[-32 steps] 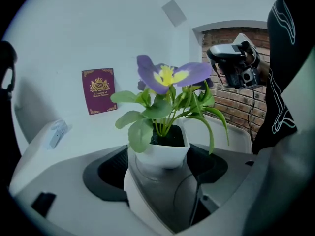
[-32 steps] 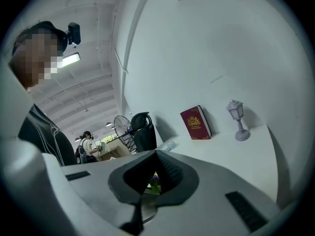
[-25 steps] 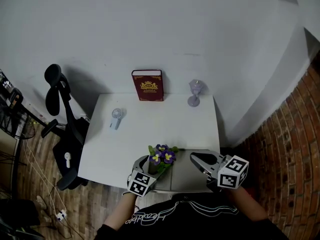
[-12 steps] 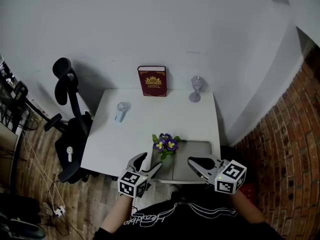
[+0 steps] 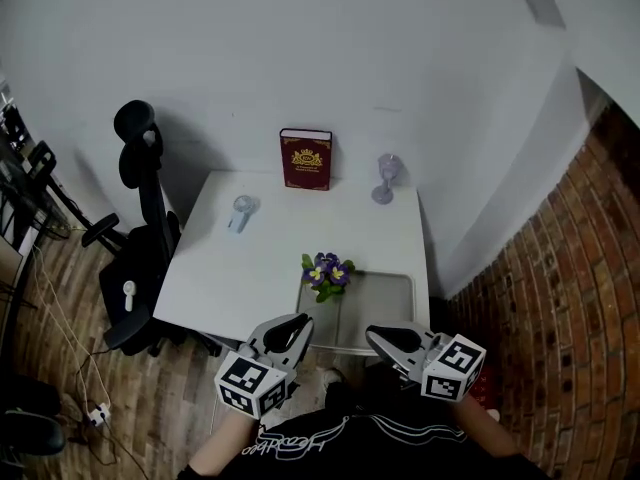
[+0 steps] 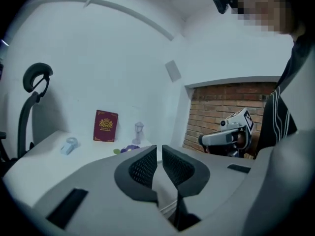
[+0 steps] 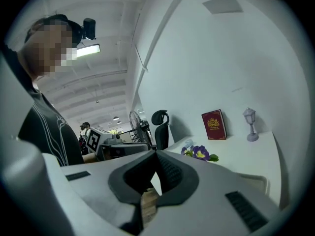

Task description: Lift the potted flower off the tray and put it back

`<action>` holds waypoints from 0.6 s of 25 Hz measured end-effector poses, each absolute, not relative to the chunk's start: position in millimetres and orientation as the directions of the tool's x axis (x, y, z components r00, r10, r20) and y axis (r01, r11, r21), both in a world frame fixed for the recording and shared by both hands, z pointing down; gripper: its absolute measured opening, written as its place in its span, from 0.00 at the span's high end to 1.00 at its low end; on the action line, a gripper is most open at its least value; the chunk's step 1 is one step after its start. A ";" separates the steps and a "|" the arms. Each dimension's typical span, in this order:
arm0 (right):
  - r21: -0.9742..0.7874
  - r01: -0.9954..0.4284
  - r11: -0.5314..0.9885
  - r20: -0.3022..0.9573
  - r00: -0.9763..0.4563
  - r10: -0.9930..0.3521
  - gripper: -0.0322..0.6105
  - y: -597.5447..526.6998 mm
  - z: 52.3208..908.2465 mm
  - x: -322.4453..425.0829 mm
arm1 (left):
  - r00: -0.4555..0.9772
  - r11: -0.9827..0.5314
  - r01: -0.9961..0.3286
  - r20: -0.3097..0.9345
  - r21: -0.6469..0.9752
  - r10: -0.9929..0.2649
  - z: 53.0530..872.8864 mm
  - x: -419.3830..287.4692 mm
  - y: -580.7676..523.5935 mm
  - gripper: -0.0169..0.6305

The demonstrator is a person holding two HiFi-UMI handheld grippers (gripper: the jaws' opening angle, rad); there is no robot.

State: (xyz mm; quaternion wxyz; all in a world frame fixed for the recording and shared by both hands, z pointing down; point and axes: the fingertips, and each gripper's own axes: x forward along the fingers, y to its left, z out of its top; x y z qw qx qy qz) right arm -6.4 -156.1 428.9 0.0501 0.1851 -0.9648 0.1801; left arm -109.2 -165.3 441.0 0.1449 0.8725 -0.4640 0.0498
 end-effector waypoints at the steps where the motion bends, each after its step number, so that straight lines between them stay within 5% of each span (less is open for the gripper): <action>1: -0.329 -0.377 0.866 0.158 -0.926 -0.343 0.95 -152.3 427.1 -5.9 | 0.573 -0.536 -0.818 0.213 0.210 -0.791 436.5 -106.6 -160.3 0.89; 15: -0.350 -0.394 0.850 0.123 -0.919 -0.375 0.95 -103.9 430.8 5.6 | 0.629 -0.584 -0.775 0.203 0.242 -0.751 432.3 -88.1 -109.4 0.91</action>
